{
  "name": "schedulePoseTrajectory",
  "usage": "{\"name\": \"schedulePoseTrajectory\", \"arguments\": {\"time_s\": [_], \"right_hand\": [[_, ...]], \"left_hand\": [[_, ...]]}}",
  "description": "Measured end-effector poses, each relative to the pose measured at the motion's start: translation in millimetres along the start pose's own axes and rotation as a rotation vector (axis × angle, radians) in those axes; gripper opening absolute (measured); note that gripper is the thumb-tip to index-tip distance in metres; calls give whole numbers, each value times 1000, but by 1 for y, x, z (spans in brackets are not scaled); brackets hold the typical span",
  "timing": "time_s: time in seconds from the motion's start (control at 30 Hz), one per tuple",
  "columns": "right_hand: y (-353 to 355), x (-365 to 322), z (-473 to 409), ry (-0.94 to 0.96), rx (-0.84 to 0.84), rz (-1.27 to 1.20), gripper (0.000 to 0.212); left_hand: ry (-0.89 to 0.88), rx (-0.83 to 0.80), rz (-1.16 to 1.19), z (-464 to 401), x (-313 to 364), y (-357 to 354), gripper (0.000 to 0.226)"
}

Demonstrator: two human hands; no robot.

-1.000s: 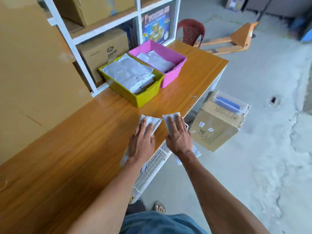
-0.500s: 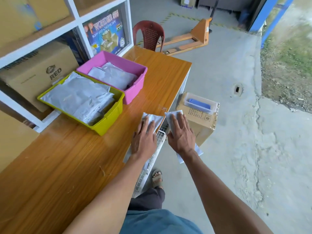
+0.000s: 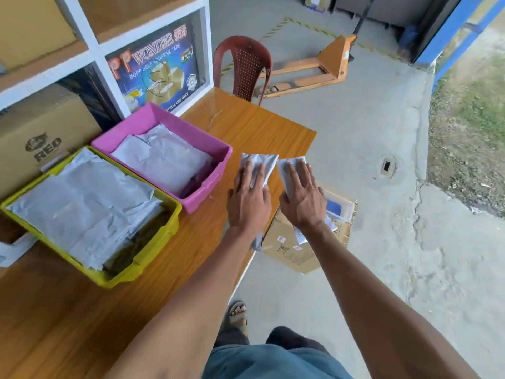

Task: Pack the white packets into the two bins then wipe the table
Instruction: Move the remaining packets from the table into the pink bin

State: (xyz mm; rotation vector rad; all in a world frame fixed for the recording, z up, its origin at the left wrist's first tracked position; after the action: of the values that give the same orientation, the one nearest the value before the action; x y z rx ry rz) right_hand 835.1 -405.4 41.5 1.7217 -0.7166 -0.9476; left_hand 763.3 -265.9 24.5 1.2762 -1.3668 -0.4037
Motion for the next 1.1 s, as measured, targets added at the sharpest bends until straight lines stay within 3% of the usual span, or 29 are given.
{"name": "schedulePoseTrajectory", "arguments": {"time_s": [0.2,0.47,0.7,1.1], "right_hand": [[8,-25,-92,109,42,-85,79],[-24,-110,-188,327,-43,-215,73],[-45,-177,-230,596,-211,-285,76],[-91,-239,-261,798,-372,-299,72]], "left_hand": [[87,137,-71,-73,-5,31,61],[406,243,-245,-118,-62,66,60],[726,302,-321,-125,-112,77,59],[981,368,-295,-140,-161,84,55]]}}
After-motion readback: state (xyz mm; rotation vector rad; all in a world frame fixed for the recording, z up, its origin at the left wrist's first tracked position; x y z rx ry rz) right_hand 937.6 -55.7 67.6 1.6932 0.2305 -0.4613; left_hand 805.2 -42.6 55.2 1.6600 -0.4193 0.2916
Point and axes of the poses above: each hand's wrist, its own z-axis away from the middle knuckle, its own y-axis out of the back of the hand, x = y × z, the point moved 2 cm from there along -z, towards the middle knuckle, and after that the axes turned 1 degree about -z, right-handed, at the moved point
